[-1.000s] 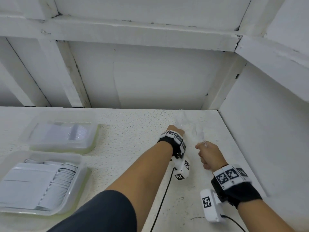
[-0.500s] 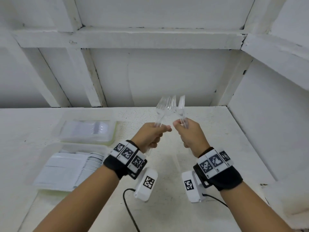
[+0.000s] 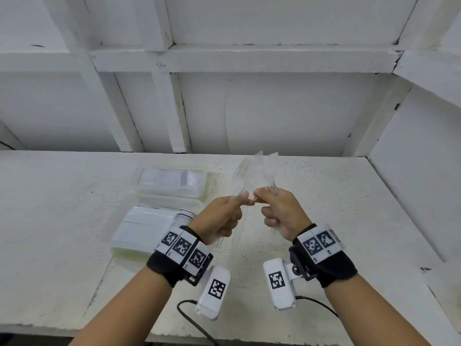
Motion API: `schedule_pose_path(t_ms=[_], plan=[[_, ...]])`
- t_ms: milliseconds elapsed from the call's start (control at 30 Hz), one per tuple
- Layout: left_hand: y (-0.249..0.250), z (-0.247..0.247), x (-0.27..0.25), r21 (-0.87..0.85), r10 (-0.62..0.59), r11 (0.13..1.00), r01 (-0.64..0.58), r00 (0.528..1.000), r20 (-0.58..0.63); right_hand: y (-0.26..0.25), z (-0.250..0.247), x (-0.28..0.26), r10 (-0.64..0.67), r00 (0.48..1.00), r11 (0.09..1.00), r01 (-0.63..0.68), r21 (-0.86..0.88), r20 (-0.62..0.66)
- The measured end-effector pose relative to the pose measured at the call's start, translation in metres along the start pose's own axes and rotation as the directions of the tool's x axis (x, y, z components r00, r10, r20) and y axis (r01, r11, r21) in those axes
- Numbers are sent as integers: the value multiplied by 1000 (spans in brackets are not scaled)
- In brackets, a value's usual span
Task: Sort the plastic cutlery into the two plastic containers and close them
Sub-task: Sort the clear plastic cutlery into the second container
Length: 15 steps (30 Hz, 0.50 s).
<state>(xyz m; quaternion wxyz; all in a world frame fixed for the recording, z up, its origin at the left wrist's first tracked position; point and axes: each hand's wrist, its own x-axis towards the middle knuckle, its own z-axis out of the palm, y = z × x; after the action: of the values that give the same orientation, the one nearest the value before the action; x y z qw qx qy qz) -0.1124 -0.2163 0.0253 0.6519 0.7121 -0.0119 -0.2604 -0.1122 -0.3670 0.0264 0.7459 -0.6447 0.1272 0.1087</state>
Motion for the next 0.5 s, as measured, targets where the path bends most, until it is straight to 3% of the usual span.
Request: schedule_pose_path(t_ms=[167,400,500], plan=[[-5,-5,-2,-153,-36,988,20,994,-99,-5,0,-4,-71,994,989,81,124,-82],[-9,-3,-6,-114,91,989,-95,995,-47,-3,10,-6,-145,987,983,152,108,-68],[-9,-6,-7,-133,77,988,-80,997,-26,2,13,-7,-146,985,984,154,84,-92]])
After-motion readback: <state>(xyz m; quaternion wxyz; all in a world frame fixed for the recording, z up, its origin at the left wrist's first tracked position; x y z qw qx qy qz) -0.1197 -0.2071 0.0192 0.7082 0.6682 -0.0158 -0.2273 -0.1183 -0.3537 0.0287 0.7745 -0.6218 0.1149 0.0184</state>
